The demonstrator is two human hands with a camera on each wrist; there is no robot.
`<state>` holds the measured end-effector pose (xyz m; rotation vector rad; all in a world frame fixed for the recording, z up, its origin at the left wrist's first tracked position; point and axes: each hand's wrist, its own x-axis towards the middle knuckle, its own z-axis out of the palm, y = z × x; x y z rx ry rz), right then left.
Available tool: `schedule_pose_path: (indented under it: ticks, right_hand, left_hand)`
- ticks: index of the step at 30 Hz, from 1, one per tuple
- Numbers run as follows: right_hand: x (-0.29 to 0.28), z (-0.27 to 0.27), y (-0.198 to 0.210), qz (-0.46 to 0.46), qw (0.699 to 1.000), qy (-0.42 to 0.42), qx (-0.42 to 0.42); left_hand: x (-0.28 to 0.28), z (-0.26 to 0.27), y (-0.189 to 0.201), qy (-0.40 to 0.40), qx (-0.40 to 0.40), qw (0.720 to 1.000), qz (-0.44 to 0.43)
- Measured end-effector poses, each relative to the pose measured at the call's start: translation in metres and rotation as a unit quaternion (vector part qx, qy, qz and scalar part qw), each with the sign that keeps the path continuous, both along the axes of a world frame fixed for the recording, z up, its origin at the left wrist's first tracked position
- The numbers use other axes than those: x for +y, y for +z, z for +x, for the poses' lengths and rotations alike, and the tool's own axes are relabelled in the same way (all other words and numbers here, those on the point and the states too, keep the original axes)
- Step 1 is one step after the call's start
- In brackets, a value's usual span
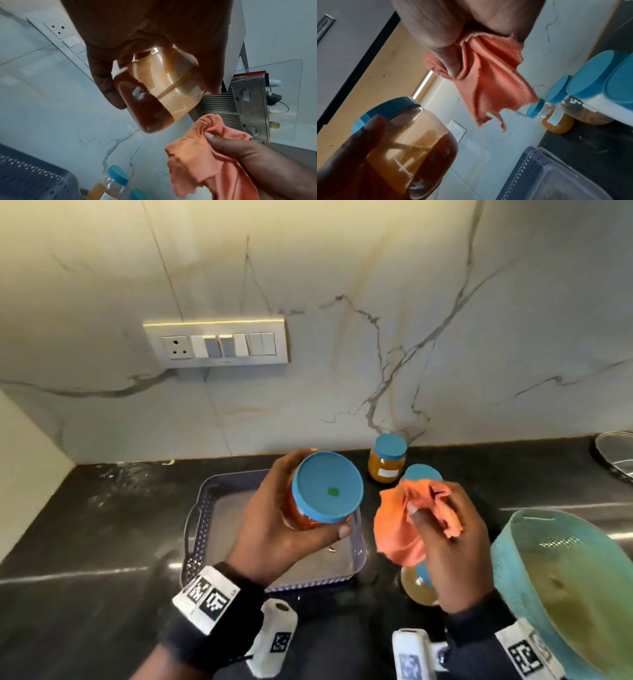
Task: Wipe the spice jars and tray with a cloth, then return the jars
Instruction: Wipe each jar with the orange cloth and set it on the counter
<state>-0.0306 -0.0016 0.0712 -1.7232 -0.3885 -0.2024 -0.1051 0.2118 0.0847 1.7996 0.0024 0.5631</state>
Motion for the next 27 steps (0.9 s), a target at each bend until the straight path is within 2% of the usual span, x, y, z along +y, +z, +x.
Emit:
schedule_pose_path:
  ticks: [7, 10, 12, 15, 21, 24, 27]
  right_hand:
    - [-0.003, 0.007, 0.013, 0.001, 1.0, 0.014, -0.012]
    - [0.005, 0.004, 0.03, -0.014, 0.996, 0.009, -0.092]
    - [0.014, -0.003, 0.034, -0.062, 0.98, 0.067, -0.178]
    - [0.018, -0.015, 0.023, -0.184, 0.927, 0.19, -0.267]
    - [-0.005, -0.008, 0.01, -0.218, 0.912, 0.223, -0.268]
    - [-0.001, 0.005, 0.013, -0.218, 0.922, 0.199, -0.25]
    - [0.014, 0.007, 0.021, -0.213, 0.927, 0.18, -0.253]
  left_hand:
    - [-0.014, -0.012, -0.015, 0.023, 0.026, 0.996, 0.082]
    - [-0.022, -0.016, -0.019, 0.037, 0.03, 0.992, 0.113]
    - [-0.027, -0.015, -0.015, 0.043, 0.019, 0.991, 0.128]
    - [-0.031, -0.016, -0.013, 0.04, -0.012, 0.985, 0.165]
    - [-0.038, -0.026, -0.033, 0.1, -0.02, 0.971, 0.217]
    - [-0.047, -0.03, -0.036, 0.096, 0.007, 0.966, 0.241]
    - [-0.052, -0.03, -0.032, 0.1, 0.01, 0.969, 0.227]
